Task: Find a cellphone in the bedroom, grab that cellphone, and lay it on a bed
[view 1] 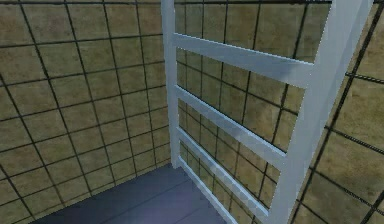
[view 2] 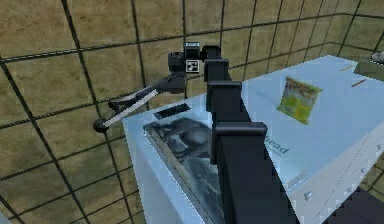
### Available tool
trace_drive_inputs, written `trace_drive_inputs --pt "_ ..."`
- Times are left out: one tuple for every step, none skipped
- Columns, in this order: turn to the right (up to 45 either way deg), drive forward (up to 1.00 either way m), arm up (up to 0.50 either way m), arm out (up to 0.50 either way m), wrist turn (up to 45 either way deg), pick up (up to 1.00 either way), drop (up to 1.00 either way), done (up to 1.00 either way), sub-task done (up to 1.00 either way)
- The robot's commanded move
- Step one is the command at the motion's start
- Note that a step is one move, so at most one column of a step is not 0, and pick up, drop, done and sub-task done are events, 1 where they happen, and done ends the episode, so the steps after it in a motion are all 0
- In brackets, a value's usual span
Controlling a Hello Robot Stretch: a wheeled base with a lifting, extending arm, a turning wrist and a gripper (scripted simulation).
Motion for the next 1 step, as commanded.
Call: trace_drive_inputs --pt "0.0 0.0 0.0 0.0 45.0 0.0 0.0 0.0 0.0"
